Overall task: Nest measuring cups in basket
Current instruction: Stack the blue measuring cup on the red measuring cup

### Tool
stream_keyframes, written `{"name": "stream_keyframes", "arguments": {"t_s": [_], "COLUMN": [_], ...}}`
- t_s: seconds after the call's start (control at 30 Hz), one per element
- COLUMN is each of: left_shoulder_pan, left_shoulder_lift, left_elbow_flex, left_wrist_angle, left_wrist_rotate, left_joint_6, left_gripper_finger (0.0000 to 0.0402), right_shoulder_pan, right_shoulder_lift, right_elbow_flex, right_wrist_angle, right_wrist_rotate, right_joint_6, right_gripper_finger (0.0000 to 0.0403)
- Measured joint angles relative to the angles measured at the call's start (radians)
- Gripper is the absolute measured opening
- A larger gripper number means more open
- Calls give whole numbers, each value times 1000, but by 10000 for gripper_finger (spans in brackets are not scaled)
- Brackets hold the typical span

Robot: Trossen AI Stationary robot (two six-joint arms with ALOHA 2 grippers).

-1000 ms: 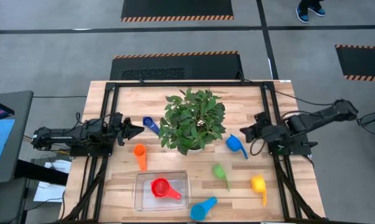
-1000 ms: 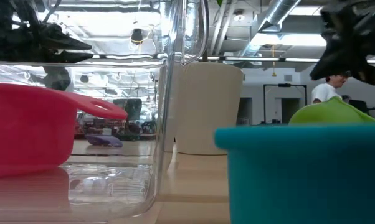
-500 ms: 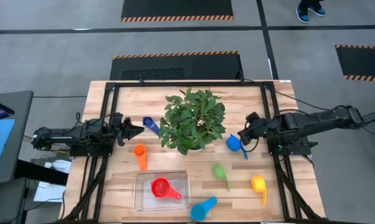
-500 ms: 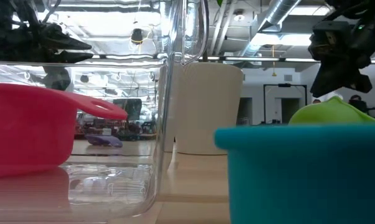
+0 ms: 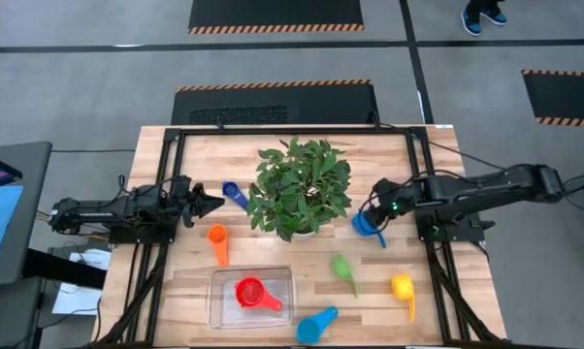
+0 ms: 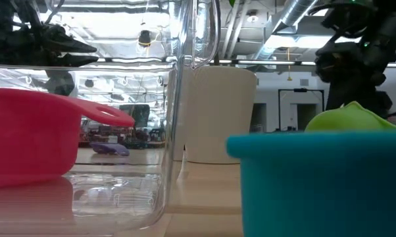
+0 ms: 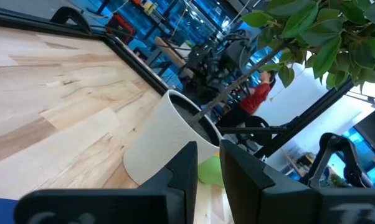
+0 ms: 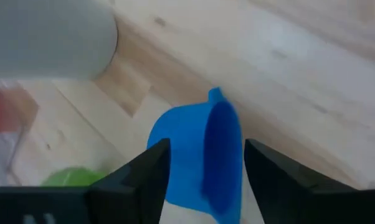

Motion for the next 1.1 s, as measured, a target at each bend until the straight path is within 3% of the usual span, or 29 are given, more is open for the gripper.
{"name": "stream_keyframes", "arguments": {"t_s": [0.33,0.8,0.97,1.1], "left_shoulder_pan": [0,0,0,0], "left_shoulder_lift": [0,0,0,0], "left_elbow_flex": [0,0,0,0], "left_wrist_angle": [0,0,0,0], "left_wrist_rotate": [0,1,1,1], "left_joint_6": [0,1,1,1], "left_gripper_finger": [59,59,59,59], "right_shoulder_pan": [0,3,3,1], "right_shoulder_lift": [176,185,106,24], "right_elbow_flex": [1,1,52,106], "right_wrist_angle": [164,264,354,207], "right_wrist_rotate": [-39,-77,-88,-65], "right_joint_6": [-8,-14,-96,-142], "right_gripper_finger": [205,21,21,51]}}
